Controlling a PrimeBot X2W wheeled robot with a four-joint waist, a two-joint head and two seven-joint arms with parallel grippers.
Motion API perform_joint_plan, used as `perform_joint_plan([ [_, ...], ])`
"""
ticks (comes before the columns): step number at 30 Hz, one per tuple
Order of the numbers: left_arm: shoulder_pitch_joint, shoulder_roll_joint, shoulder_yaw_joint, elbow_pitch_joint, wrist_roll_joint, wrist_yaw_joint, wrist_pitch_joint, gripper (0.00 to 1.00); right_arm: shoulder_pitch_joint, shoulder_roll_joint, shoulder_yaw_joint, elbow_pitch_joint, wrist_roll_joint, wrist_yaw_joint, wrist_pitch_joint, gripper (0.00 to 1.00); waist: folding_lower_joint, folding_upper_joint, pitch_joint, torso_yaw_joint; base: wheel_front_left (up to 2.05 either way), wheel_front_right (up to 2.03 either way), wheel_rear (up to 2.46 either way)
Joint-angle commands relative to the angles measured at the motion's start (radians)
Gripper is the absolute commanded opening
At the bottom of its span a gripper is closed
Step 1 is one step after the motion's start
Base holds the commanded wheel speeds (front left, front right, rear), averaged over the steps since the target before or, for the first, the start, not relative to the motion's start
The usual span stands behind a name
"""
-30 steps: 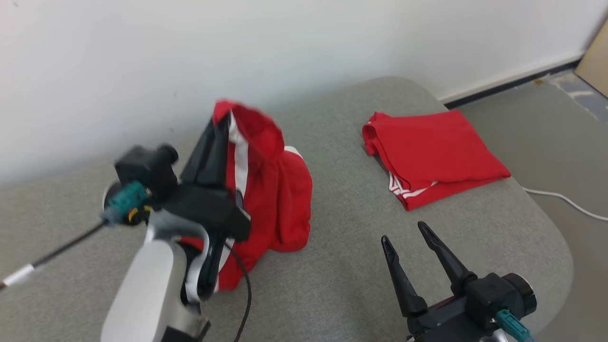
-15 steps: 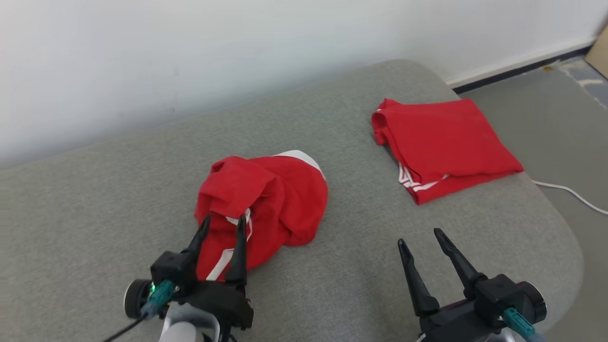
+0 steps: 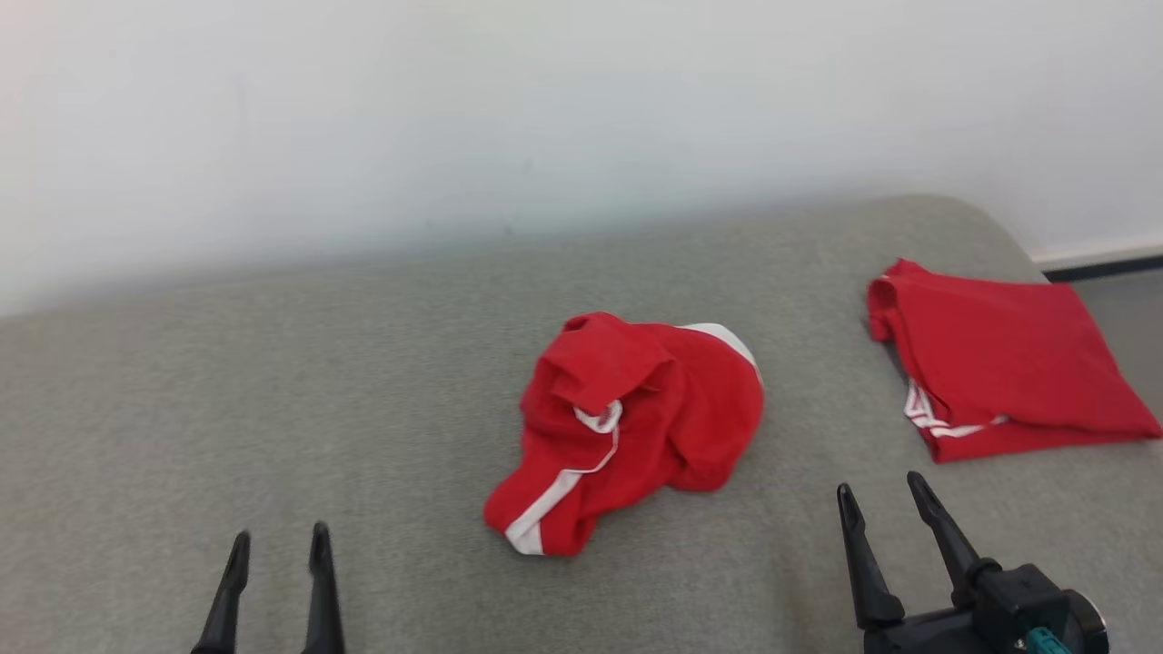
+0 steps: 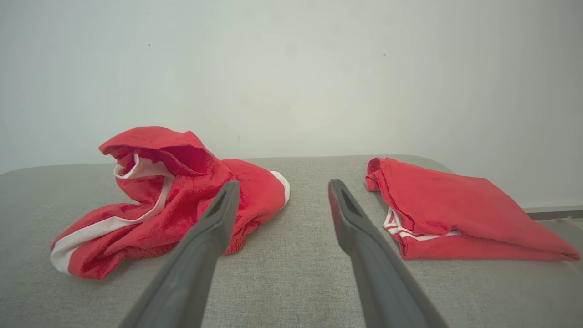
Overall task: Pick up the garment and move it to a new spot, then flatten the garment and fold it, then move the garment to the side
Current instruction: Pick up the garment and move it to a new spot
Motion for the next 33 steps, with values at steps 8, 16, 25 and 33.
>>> perform_joint_plan([
  [8, 0.152, 0.015, 0.071, 0.04, 0.058, -0.047, -0.002, 1.0, 0.054, -0.031, 0.02, 0.066, 0.023, -0.002, -0.034, 1.0, 0.0, 0.0, -0.08, 0.143, 0.0, 0.0, 0.0],
  [16, 0.2, 0.006, 0.097, 0.073, 0.053, -0.063, -0.002, 1.0, 0.079, -0.031, 0.011, 0.139, 0.023, -0.002, -0.032, 1.0, 0.0, 0.0, -0.092, 0.159, 0.0, 0.0, 0.0],
  [25, 0.196, -0.004, 0.095, 0.086, 0.057, -0.076, -0.003, 1.0, 0.073, -0.02, 0.014, 0.164, 0.019, -0.002, -0.034, 1.0, 0.0, 0.0, -0.097, 0.145, 0.0, 0.0, 0.0],
  [33, 0.191, -0.008, 0.095, 0.09, 0.065, -0.083, -0.002, 1.0, 0.068, -0.018, 0.018, 0.157, 0.015, -0.002, -0.035, 1.0, 0.0, 0.0, -0.097, 0.145, 0.0, 0.0, 0.0],
])
